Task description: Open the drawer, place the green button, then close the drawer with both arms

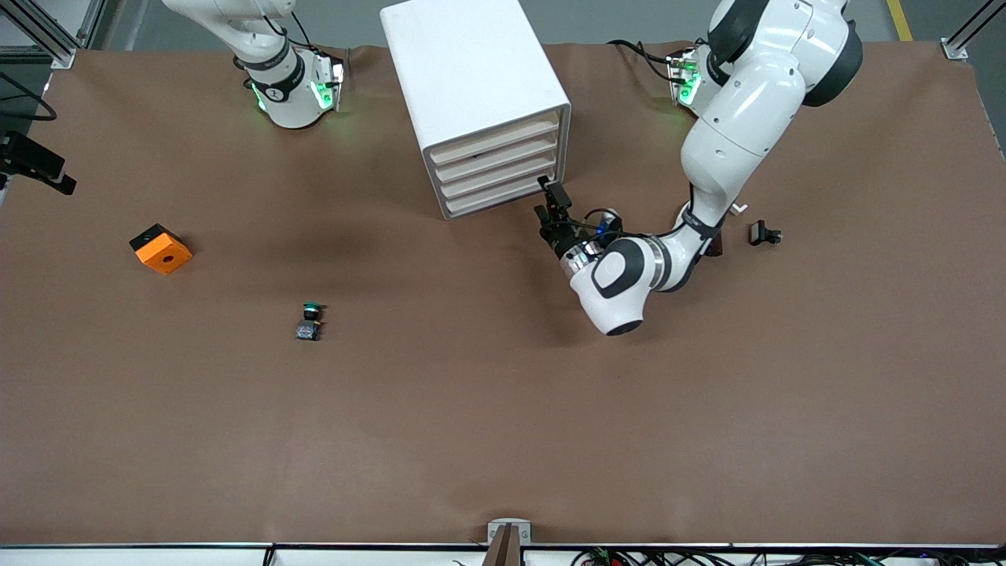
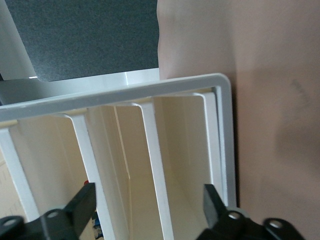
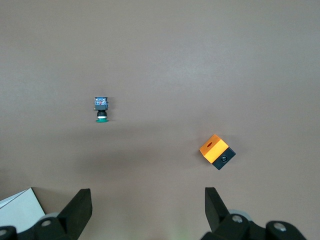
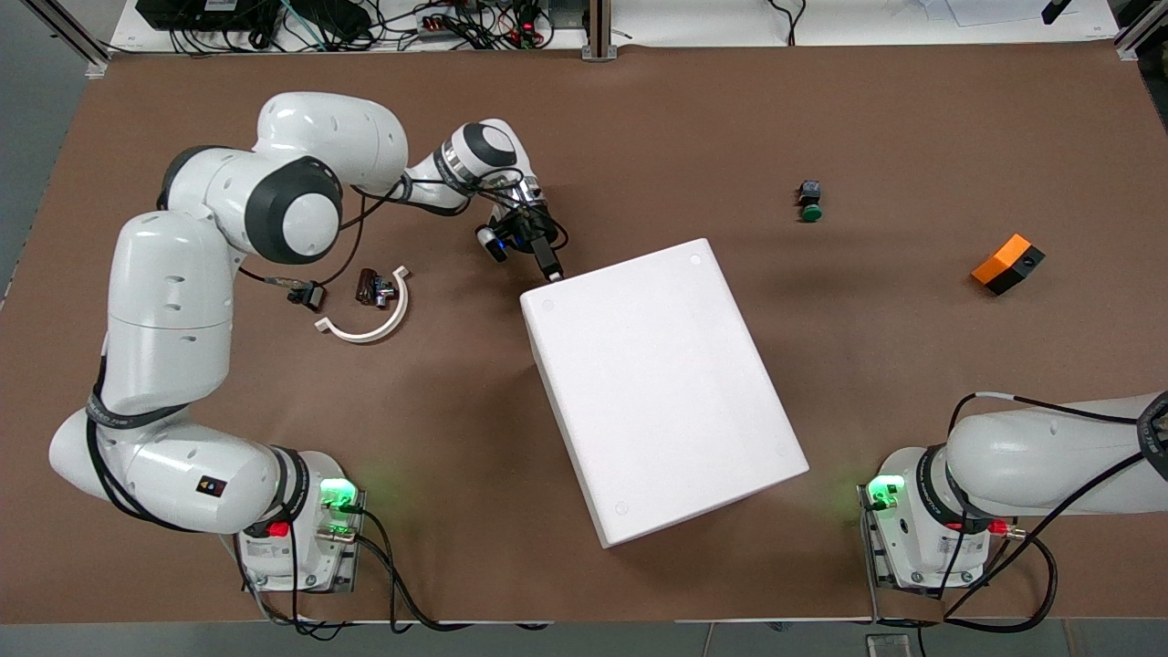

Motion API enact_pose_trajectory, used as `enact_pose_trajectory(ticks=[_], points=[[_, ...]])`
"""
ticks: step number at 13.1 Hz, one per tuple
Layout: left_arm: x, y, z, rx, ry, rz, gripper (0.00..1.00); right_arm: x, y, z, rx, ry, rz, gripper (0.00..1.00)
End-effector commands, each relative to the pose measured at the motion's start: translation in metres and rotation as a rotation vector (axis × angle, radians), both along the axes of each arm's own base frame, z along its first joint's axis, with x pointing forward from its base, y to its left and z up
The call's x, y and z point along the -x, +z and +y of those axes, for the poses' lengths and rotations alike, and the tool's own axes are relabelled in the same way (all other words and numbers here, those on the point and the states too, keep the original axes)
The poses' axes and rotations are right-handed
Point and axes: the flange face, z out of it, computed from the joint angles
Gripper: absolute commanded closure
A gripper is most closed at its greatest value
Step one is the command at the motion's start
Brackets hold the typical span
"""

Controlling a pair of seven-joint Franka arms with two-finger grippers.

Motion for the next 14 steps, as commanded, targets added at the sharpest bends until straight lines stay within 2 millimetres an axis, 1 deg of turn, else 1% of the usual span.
enact_pose_trajectory(ticks=[1,2,4,6,7,9,10,11,12,14], points=[[0.013,-0.003,-0.012,-0.014,-0.007,0.031,0.17,0.007,0.004,0.002,0.000,-0.009,-0.012,0.00],[0.021,-0.008,-0.015,-0.020,-0.020,0.043,0.18,0.007,0.004,0.002,0.000,-0.008,-0.012,0.00],[0.033,-0.016,-0.018,-0.029,-0.036,0.061,0.18,0.007,0.004,0.002,0.000,-0.008,-0.012,0.00],[0.050,-0.025,-0.026,-0.038,-0.064,0.080,0.18,0.007,0.004,0.002,0.000,-0.009,-0.014,0.00],[0.061,-0.026,-0.033,-0.042,-0.086,0.085,0.18,0.007,0.004,0.002,0.000,-0.009,-0.014,0.00],[0.078,-0.029,-0.043,-0.050,-0.121,0.099,0.19,0.007,0.004,0.002,0.000,-0.008,-0.014,0.00],[0.081,-0.029,-0.044,-0.050,-0.126,0.100,0.28,0.007,0.004,0.001,0.000,-0.009,-0.014,0.00],[0.081,-0.029,-0.045,-0.050,-0.128,0.100,0.40,0.007,0.004,0.002,0.000,-0.008,-0.014,0.00],[0.082,-0.029,-0.045,-0.049,-0.130,0.099,0.50,0.007,0.005,0.002,0.000,-0.006,-0.015,0.00],[0.084,-0.029,-0.047,-0.042,-0.135,0.098,0.66,0.007,0.004,0.002,0.000,-0.006,-0.014,0.00]])
